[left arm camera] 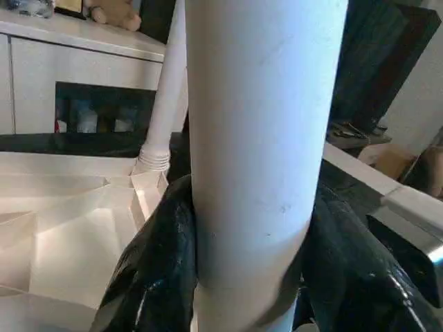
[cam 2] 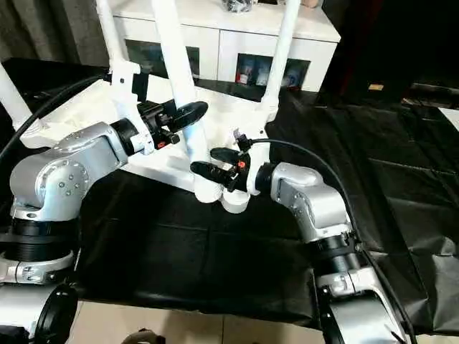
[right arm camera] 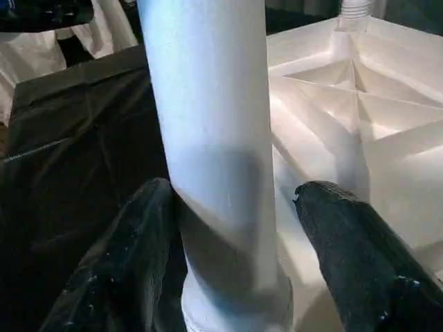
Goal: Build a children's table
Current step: Pick table leg
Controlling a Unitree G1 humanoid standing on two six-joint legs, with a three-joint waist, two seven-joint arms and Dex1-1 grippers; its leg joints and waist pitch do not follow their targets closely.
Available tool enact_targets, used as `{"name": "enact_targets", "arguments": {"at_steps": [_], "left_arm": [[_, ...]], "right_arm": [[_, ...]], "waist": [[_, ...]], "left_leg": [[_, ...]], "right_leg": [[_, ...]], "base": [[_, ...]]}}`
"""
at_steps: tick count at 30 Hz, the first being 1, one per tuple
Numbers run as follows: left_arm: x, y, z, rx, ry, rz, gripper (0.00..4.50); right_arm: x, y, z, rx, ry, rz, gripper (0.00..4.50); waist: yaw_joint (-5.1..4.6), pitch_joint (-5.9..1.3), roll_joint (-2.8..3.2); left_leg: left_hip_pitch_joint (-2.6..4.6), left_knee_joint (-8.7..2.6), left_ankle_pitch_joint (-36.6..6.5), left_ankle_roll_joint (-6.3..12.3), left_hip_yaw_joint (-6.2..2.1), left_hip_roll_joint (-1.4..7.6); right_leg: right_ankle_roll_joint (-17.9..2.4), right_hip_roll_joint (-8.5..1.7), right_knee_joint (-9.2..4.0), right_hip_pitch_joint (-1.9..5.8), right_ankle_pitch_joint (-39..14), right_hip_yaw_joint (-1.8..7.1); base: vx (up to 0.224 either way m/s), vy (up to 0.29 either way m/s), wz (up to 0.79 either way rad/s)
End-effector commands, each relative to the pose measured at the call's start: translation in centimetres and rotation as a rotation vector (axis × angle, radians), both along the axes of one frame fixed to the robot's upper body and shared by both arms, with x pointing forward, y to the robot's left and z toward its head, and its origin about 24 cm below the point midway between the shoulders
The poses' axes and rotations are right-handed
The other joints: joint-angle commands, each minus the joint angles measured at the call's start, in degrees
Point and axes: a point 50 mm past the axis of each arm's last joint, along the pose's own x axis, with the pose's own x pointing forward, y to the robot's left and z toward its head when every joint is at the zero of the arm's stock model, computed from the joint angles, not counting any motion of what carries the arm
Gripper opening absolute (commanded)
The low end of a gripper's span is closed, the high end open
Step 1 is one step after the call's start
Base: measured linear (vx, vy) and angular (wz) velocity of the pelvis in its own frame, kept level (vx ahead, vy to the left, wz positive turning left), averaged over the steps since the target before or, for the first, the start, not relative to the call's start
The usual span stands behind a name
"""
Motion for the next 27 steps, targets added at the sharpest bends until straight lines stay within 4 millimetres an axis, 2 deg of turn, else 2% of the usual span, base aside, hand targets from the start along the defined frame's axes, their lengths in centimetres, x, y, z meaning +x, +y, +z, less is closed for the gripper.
{"name": "enact_targets", "arguments": {"at_steps": [1, 5, 6, 8, 12, 20, 21, 23, 24, 27], "left_arm": [[-0.6, -1.0, 1.2, -0.023, -0.035, -0.070, 1.80], [-0.9, -1.3, 1.3, -0.006, -0.049, -0.108, 1.80], [-0.9, -1.4, 1.3, -0.006, -0.049, -0.113, 1.80], [-1.1, -1.5, 1.3, 0.006, -0.056, -0.130, 1.80], [-1.4, -1.8, 1.4, 0.009, -0.061, -0.157, 1.80], [-1.6, -2.2, 1.2, 0.064, -0.090, -0.200, 1.80], [-1.5, -2.2, 1.2, 0.069, -0.094, -0.195, 1.80], [-1.4, -2.2, 1.3, 0.065, -0.096, -0.192, 1.80], [-1.4, -2.2, 1.4, 0.063, -0.097, -0.191, 1.80], [-1.4, -2.1, 1.5, 0.064, -0.099, -0.193, 1.80]], "right_arm": [[0.4, -0.4, 0.1, -0.028, -0.002, -0.028, 3.05], [0.7, -0.6, 0.3, -0.033, 0.006, -0.031, 3.05], [0.7, -0.7, 0.3, -0.039, 0.006, -0.033, 3.05], [0.9, -0.6, 0.3, -0.043, 0.008, -0.027, 3.05], [1.1, -0.4, 0.4, -0.060, 0.001, -0.017, 3.05], [0.1, 0.3, 0.4, -0.128, -0.105, 0.148, 3.05], [0.0, 0.3, 0.4, -0.120, -0.102, 0.149, 3.34], [0.0, 0.2, 0.3, -0.109, -0.090, 0.136, 3.45], [0.0, 0.2, 0.3, -0.103, -0.085, 0.131, 3.53], [0.0, 0.2, 0.2, -0.101, -0.087, 0.130, 3.78]], "waist": [[-0.11, -4.34, -0.03], [-0.13, -4.27, -0.14], [-0.16, -4.27, -0.32], [-0.14, -4.27, -0.15], [-0.10, -4.28, -0.20], [-0.02, -4.19, -0.50], [-0.09, -4.18, -0.47], [-0.17, -4.14, -0.51], [-0.15, -4.16, -0.16], [-0.24, -4.20, -0.31]], "left_leg": [[1.40, -4.04, -7.9, -1.52, -0.67, 1.55], [1.40, -4.10, -8.5, -1.67, -0.68, 1.54], [1.39, -4.13, -8.6, -1.65, -0.66, 1.57], [1.44, -4.11, -8.7, -1.82, -0.68, 1.60], [1.48, -4.07, -8.1, -1.73, -0.64, 1.61], [1.26, -4.13, -8.4, -1.73, -0.64, 1.64], [1.33, -4.10, -8.6, -1.53, -0.63, 1.63], [1.31, -4.12, -8.7, -1.39, -0.65, 1.61], [1.34, -4.12, -8.8, -1.49, -0.69, 1.61], [1.42, -4.13, -9.0, -1.62, -0.69, 1.63]], "right_leg": [[-12.0, -2.88, -3.52, 2.66, -3.8, 1.80], [-11.8, -2.95, -3.65, 2.67, -5.0, 1.81], [-11.7, -2.96, -3.69, 2.69, -5.3, 1.81], [-11.7, -2.99, -3.67, 2.58, -5.8, 1.81], [-11.6, -2.98, -3.58, 2.57, -5.1, 1.85], [-11.7, -3.06, -3.58, 2.67, -5.0, 1.86], [-11.6, -3.00, -3.62, 2.64, -5.1, 1.88], [-11.7, -2.98, -3.66, 2.70, -5.6, 1.88], [-11.8, -3.01, -3.63, 2.67, -5.6, 1.89], [-11.9, -2.87, -3.65, 2.63, -5.5, 1.84]], "base": [[0.000, 0.000, 0.00], [0.000, 0.000, 0.00], [0.000, 0.000, 0.00], [0.000, 0.000, 0.00], [0.000, 0.000, 0.00], [0.000, 0.000, 0.00], [0.000, 0.000, 0.00], [0.000, 0.000, 0.00], [0.000, 0.000, 0.00], [0.000, 0.000, 0.00]]}}
